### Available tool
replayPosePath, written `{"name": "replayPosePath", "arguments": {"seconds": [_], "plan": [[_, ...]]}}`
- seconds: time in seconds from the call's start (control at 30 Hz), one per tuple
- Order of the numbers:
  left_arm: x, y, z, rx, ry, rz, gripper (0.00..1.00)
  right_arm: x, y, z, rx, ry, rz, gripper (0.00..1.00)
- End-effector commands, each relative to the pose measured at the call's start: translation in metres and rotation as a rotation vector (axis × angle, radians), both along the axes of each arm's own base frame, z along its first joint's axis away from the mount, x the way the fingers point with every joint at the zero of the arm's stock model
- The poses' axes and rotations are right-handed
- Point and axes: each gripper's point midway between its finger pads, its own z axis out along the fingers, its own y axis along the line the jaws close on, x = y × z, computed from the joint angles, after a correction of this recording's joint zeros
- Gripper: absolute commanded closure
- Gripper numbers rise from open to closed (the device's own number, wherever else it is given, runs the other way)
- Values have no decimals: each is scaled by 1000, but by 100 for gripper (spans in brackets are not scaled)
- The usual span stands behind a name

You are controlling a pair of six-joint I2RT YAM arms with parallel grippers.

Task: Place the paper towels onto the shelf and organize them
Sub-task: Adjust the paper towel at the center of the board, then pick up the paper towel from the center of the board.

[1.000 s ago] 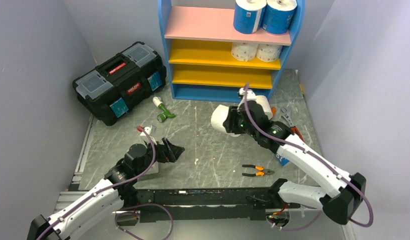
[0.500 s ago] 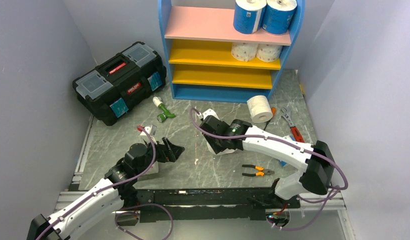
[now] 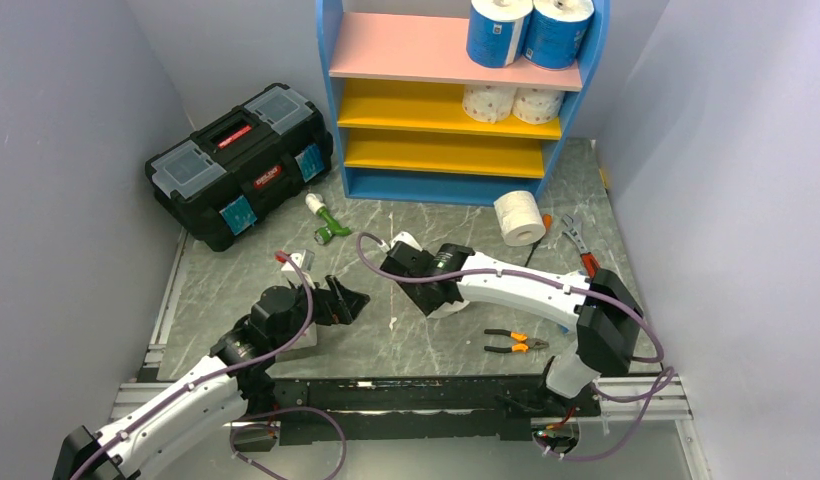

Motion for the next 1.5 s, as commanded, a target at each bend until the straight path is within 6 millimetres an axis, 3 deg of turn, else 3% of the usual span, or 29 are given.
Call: {"name": "replayPosePath", "arguments": {"seconds": [0.0, 0.23, 0.33, 0.47, 0.6, 0.67, 0.73, 0.83, 0.9, 1.03, 1.2, 1.47], "plan": [[4, -1, 15, -24, -22, 14, 1, 5, 14, 12, 54, -28, 17, 55], [3, -1, 14, -25, -19, 11, 1, 0, 19, 17, 99, -17, 22, 33], [3, -1, 12, -17, -10, 10, 1, 0, 21, 34, 154, -39, 12, 24], [4, -2, 15, -20, -11, 13, 1, 5, 19, 70, 258, -122, -26, 22], [4, -2, 11, -6, 24, 20, 1, 28, -6, 106, 357, -301, -225, 19], [4, -2, 11, 7, 41, 20, 1, 39, -27, 117, 415, -362, -386, 17], [5, -2, 10, 24, 64, 26, 1, 45, -48, 121, 500, -374, -536, 8], [8, -1, 12, 52, 94, 39, 1, 51, -67, 114, 677, -315, -639, 6], [9, -1, 12, 71, 122, 46, 1, 51, -81, 94, 770, -271, -681, 6], [8, 1, 6, 115, 173, 55, 1, 44, -74, 79, 944, -175, -645, 7], [5, -1, -5, 116, 216, 52, 1, 39, -62, 60, 972, -80, -641, 9], [2, -1, -13, 93, 224, 52, 1, 35, -45, 47, 1039, -10, -606, 12]]}}
